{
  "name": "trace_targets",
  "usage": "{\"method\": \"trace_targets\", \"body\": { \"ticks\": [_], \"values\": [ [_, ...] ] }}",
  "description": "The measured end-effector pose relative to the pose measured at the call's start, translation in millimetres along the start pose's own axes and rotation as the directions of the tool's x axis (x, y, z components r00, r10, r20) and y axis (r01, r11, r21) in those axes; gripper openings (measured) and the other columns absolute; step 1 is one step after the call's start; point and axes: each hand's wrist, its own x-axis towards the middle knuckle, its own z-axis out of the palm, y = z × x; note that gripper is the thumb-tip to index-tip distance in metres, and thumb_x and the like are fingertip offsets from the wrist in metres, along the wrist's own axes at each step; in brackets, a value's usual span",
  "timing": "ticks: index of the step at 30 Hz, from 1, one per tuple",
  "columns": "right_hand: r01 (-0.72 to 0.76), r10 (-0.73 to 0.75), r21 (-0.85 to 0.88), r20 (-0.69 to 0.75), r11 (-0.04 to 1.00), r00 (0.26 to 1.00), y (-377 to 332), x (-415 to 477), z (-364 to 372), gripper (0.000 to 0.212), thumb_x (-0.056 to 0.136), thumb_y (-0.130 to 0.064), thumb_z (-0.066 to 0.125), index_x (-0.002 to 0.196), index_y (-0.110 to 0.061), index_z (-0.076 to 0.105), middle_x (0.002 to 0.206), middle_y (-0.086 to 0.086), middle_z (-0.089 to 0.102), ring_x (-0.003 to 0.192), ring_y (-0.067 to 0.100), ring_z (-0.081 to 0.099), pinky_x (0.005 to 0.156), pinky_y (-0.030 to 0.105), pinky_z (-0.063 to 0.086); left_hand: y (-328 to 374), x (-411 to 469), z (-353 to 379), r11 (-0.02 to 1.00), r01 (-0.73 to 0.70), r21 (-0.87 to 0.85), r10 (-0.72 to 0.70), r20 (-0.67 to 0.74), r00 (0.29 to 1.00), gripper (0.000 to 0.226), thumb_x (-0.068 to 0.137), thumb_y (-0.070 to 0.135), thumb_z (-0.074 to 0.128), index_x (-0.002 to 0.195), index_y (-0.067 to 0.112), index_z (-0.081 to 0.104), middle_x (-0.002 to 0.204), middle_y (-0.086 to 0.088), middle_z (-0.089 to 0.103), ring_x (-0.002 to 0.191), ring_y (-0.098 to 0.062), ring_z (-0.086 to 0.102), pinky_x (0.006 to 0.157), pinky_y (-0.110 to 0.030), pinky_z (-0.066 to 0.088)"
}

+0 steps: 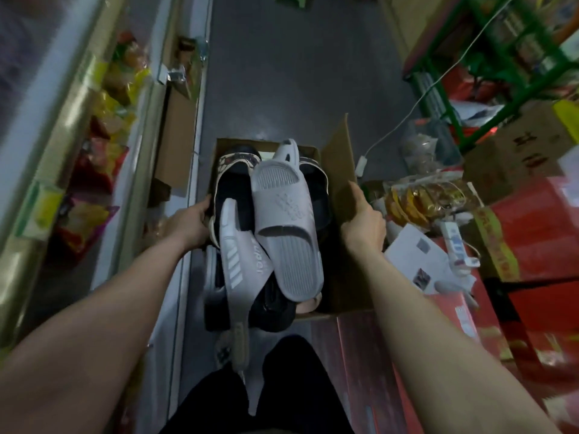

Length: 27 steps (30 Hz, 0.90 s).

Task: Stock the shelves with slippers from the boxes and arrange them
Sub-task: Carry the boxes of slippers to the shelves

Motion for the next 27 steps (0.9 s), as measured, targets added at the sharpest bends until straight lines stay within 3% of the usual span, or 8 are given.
{"method": "trace_targets", "body": {
  "ticks": [7, 11, 14, 16, 18, 20, 24, 27],
  "values": [
    [-0.024, 0.024, -0.012, 0.005, 1.000, 1.000, -60, 162, -11, 0.082, 0.091, 0.003, 0.052, 0.152, -0.044, 0.024, 0.118, 0.013, 0.066, 0.107, 0.032, 0.063, 0.090, 0.042, 0.051, 75, 158, -51, 0.997, -0.017, -0.076, 0.017, 0.001, 1.000, 0.078, 0.084, 0.017, 0.066, 0.151, 0.029, 0.029, 0.127, -0.014, 0.062, 0.096, -0.031, 0.065, 0.067, -0.025, 0.047],
    [-0.009, 0.008, 0.013, 0.020, 1.000, 1.000, -94, 272, -14, 0.083, 0.091, 0.003, 0.052, 0.152, -0.045, 0.023, 0.121, 0.013, 0.064, 0.110, 0.031, 0.062, 0.095, 0.044, 0.050, 122, 249, -74, 0.988, 0.011, -0.152, -0.006, 0.031, 1.000, 0.082, 0.081, 0.009, 0.072, 0.151, 0.014, 0.028, 0.127, -0.015, 0.058, 0.115, -0.029, 0.056, 0.078, -0.021, 0.038],
    [0.028, -0.028, 0.007, 0.033, 1.000, 0.999, -124, 353, -17, 0.086, 0.088, 0.004, 0.052, 0.150, -0.048, 0.022, 0.116, 0.012, 0.066, 0.109, 0.034, 0.061, 0.099, 0.050, 0.050, 132, 332, -86, 0.975, 0.044, -0.218, -0.042, 0.015, 0.999, 0.088, 0.059, 0.038, 0.067, 0.143, 0.026, 0.042, 0.129, -0.015, 0.060, 0.118, -0.033, 0.057, 0.096, -0.034, 0.049],
    [0.047, -0.048, 0.022, 0.044, 0.999, 0.998, -148, 402, -18, 0.088, 0.088, 0.003, 0.053, 0.149, -0.052, 0.022, 0.115, 0.010, 0.066, 0.105, 0.034, 0.063, 0.095, 0.052, 0.053, 138, 385, -98, 0.976, 0.117, -0.184, -0.114, 0.025, 0.993, 0.080, 0.059, 0.036, 0.064, 0.137, 0.034, 0.047, 0.124, -0.012, 0.063, 0.111, -0.034, 0.061, 0.095, -0.041, 0.051],
    [0.065, -0.066, 0.023, 0.052, 0.998, 0.996, -172, 450, -18, 0.086, 0.089, 0.001, 0.054, 0.148, -0.053, 0.022, 0.116, 0.010, 0.065, 0.103, 0.034, 0.064, 0.093, 0.054, 0.054, 153, 431, -115, 0.985, 0.086, -0.151, -0.084, 0.021, 0.996, 0.075, 0.067, 0.030, 0.071, 0.137, 0.032, 0.046, 0.118, -0.010, 0.064, 0.106, -0.033, 0.063, 0.092, -0.042, 0.052],
    [0.077, -0.078, 0.020, 0.060, 0.997, 0.995, -199, 498, -15, 0.084, 0.091, 0.001, 0.053, 0.148, -0.051, 0.023, 0.116, 0.011, 0.064, 0.102, 0.034, 0.063, 0.092, 0.054, 0.054, 176, 468, -141, 0.985, 0.021, -0.169, -0.023, -0.015, 1.000, 0.080, 0.064, 0.040, 0.072, 0.138, 0.037, 0.041, 0.119, -0.009, 0.063, 0.109, -0.033, 0.062, 0.093, -0.043, 0.052],
    [0.080, -0.082, 0.028, 0.055, 0.996, 0.995, -258, 591, -8, 0.081, 0.093, 0.003, 0.051, 0.151, -0.047, 0.024, 0.120, 0.009, 0.063, 0.103, 0.032, 0.063, 0.091, 0.050, 0.056, 195, 571, -185, 0.999, -0.030, -0.040, 0.029, -0.026, 0.999, 0.083, 0.066, 0.043, 0.065, 0.142, 0.040, 0.032, 0.122, -0.016, 0.063, 0.106, -0.035, 0.062, 0.089, -0.042, 0.053],
    [0.065, -0.066, 0.018, 0.040, 0.998, 0.997, -304, 656, -9, 0.080, 0.092, 0.003, 0.050, 0.151, -0.045, 0.025, 0.119, 0.010, 0.064, 0.105, 0.033, 0.062, 0.092, 0.049, 0.053, 224, 641, -230, 0.999, -0.024, 0.038, 0.025, -0.021, 0.999, 0.079, 0.075, 0.031, 0.070, 0.145, 0.031, 0.034, 0.120, -0.017, 0.065, 0.103, -0.036, 0.064, 0.084, -0.036, 0.052]
  ]
}}
